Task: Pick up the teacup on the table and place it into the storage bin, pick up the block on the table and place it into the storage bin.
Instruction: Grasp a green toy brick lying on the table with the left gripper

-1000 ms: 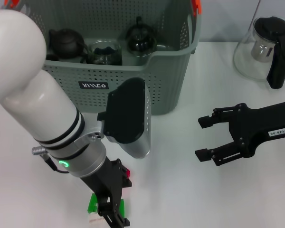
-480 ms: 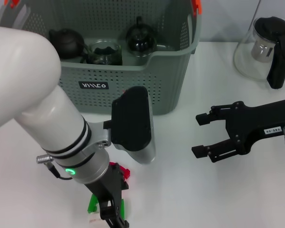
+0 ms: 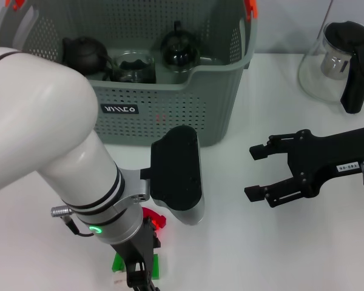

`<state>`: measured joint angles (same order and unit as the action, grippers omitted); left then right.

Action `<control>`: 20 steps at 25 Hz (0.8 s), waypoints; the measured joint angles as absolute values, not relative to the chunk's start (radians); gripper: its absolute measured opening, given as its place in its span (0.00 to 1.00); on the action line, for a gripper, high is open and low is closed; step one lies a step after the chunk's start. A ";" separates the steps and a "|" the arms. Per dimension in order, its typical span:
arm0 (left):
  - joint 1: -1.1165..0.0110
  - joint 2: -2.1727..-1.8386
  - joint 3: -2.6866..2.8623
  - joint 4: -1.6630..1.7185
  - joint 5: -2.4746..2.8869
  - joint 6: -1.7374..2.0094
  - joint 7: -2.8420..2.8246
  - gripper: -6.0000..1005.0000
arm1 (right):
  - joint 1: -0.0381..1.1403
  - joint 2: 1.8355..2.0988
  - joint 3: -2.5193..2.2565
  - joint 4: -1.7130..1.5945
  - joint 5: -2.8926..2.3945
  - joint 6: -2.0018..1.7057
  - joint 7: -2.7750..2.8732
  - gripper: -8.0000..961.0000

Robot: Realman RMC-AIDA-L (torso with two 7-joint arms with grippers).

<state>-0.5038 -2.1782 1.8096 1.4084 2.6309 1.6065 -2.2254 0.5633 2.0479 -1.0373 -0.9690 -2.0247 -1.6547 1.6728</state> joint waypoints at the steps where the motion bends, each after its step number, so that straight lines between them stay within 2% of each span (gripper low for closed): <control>1: -0.504 -2.178 1.813 1.406 2.635 1.603 -2.229 0.86 | 0.564 2.048 -1.036 -0.966 -2.025 -1.655 1.671 0.98; 13: -0.510 -2.178 1.824 1.395 2.645 1.584 -2.240 0.85 | 0.565 2.048 -1.023 -0.962 -2.024 -1.655 1.665 0.98; 18: -0.511 -2.178 1.824 1.391 2.646 1.577 -2.240 0.68 | 0.565 2.048 -1.023 -0.962 -2.023 -1.655 1.665 0.98; 20: -0.511 -2.178 1.824 1.390 2.646 1.576 -2.239 0.66 | 0.564 2.048 -1.023 -0.962 -2.021 -1.655 1.665 0.98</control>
<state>-0.5110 -2.1782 1.8239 1.3903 2.6463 1.5761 -2.2394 0.5645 2.0479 -1.0231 -0.9617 -2.0213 -1.6552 1.6646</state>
